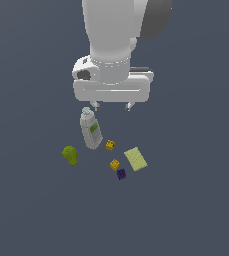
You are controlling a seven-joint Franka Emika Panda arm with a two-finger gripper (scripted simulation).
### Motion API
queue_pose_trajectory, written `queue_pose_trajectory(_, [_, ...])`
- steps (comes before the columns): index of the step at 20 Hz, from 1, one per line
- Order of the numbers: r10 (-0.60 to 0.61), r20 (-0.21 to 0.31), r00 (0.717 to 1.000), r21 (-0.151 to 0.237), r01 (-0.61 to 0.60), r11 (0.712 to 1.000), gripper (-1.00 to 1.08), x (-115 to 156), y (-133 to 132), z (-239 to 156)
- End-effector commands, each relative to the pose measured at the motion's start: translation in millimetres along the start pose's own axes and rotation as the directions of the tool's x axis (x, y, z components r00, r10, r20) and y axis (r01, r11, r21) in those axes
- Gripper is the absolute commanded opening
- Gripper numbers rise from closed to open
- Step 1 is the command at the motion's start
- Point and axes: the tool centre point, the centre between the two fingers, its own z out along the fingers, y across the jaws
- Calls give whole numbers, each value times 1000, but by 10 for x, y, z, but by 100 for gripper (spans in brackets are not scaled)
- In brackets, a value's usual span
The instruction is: Pick up a designated object from a clutter of objects.
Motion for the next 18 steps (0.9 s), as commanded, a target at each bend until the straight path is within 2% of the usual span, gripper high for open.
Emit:
queue_pose_trajectory(1, [0, 0, 1000, 0, 0, 1000, 100, 0, 0, 0])
queue_pose_trajectory(10, [-40, 40, 998, -31, 42, 999, 100, -43, 5, 125])
queue_pose_trajectory(18, [-41, 41, 998, -32, 42, 999, 100, -44, 5, 128])
